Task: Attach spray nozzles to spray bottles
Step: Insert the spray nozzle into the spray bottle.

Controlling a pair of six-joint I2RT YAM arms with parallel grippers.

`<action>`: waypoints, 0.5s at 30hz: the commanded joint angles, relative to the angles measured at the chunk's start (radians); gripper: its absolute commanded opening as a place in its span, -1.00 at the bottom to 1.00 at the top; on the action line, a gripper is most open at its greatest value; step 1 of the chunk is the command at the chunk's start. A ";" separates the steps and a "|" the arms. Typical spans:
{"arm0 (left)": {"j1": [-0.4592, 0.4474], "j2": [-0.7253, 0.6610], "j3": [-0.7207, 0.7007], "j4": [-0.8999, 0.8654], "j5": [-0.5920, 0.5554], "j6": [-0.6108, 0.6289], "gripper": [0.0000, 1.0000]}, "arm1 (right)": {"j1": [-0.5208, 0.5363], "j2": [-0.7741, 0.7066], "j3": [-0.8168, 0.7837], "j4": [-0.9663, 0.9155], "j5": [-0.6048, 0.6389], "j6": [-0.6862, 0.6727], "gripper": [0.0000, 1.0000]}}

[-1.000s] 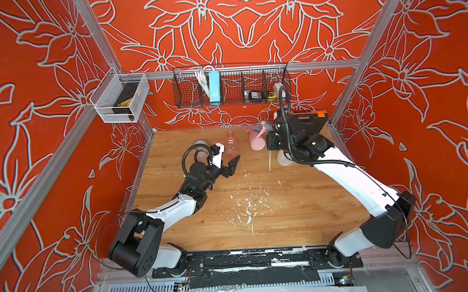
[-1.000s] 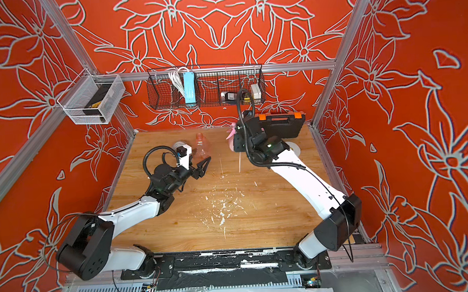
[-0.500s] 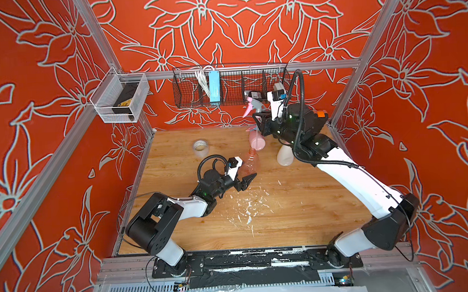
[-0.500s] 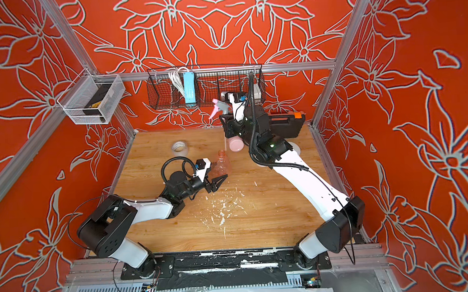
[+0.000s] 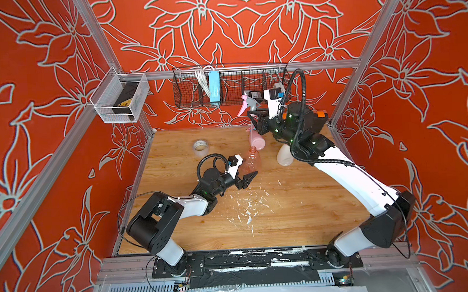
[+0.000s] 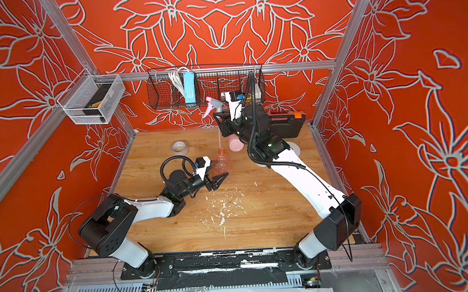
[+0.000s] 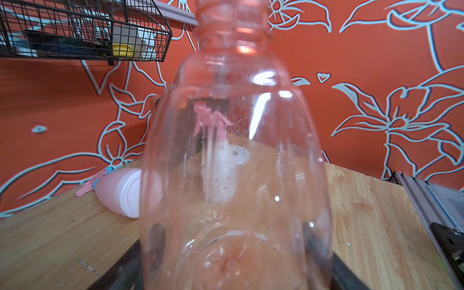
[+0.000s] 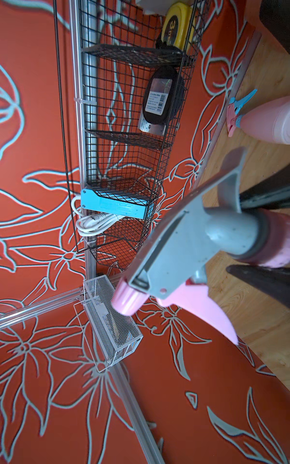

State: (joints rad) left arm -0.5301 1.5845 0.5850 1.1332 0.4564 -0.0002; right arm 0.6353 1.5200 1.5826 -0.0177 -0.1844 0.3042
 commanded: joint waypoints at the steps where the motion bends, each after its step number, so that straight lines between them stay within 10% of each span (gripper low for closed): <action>1: -0.001 -0.032 0.034 -0.009 0.019 0.011 0.09 | 0.009 -0.010 -0.040 0.053 -0.033 0.009 -0.46; 11: 0.049 -0.050 0.083 -0.044 0.035 -0.038 0.08 | 0.044 -0.100 -0.217 0.096 -0.008 -0.018 -0.41; 15: 0.071 -0.063 0.097 -0.058 0.037 -0.025 0.08 | 0.055 -0.134 -0.260 0.067 -0.021 -0.033 0.13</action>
State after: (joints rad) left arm -0.4728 1.5581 0.6559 1.0698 0.4736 -0.0277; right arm 0.6807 1.4357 1.3365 0.0280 -0.2070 0.2981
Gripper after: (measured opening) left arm 0.750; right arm 0.540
